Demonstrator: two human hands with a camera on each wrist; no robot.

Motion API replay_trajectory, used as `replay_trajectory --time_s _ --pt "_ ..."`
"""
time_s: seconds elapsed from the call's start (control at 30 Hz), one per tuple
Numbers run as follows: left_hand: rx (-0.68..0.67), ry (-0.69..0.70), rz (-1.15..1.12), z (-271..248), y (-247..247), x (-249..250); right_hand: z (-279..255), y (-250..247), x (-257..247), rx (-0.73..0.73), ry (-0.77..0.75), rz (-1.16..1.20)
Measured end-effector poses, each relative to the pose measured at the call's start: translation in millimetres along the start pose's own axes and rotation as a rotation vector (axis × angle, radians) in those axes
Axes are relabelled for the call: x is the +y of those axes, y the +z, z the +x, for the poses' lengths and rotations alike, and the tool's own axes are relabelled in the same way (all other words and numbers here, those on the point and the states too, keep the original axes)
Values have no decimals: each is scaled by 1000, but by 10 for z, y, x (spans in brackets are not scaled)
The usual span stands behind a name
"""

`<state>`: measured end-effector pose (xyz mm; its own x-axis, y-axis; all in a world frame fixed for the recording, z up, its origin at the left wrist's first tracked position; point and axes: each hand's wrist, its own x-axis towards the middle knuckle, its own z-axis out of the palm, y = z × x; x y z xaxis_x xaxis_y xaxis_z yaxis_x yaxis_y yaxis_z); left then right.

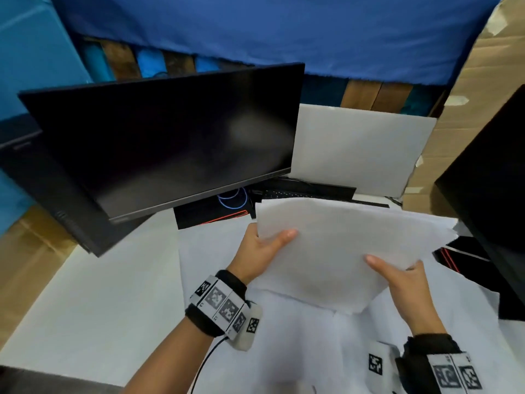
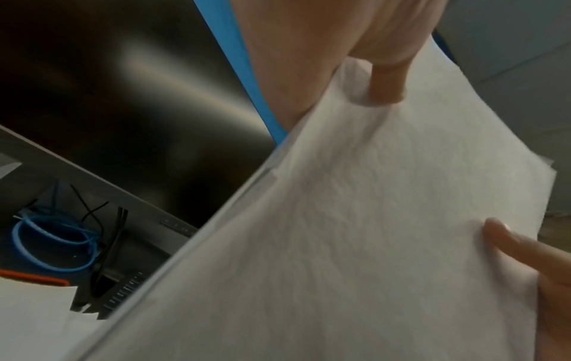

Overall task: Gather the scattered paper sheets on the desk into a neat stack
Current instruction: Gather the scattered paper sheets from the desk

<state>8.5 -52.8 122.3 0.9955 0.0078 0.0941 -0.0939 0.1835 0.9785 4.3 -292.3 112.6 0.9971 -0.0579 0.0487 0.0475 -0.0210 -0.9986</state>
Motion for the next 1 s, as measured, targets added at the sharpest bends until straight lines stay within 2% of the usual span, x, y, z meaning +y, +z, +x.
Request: replay_trajectory --time_s 0.1,0.27,0.4,0.5,0.6,0.67,0.73,0.77,0.83,0.87,0.93,1.0 --pt "85 94 10 -88 5 93 -58 168 117 -34 22 -69" --pt "100 211 25 -116 -54 231 30 342 125 72 63 -40" --pt "97 187 80 -157 -181 54 13 430 186 -43 100 -80" --pt "104 91 119 -214 -293 -156 -21 494 361 -65 224 -130" --pt "44 7 192 -199 -540 -325 -7 508 290 68 276 -143" --pt "106 -86 265 -185 -830 -523 19 442 173 167 230 -142" --pt "327 -290 461 -190 -1167 -771 63 338 169 187 221 -161" --pt "424 -445 598 -217 -1304 -883 101 276 270 165 249 -173" --pt "530 -743 767 -303 -1452 -1036 123 192 550 119 361 -233" --pt "562 -809 743 -331 -1473 -1099 116 166 702 109 426 -279" --pt "602 -776 574 -325 -1480 -1196 102 149 1020 83 531 -363" --pt "542 -750 405 -329 -1441 -1235 89 166 1270 63 607 -432"
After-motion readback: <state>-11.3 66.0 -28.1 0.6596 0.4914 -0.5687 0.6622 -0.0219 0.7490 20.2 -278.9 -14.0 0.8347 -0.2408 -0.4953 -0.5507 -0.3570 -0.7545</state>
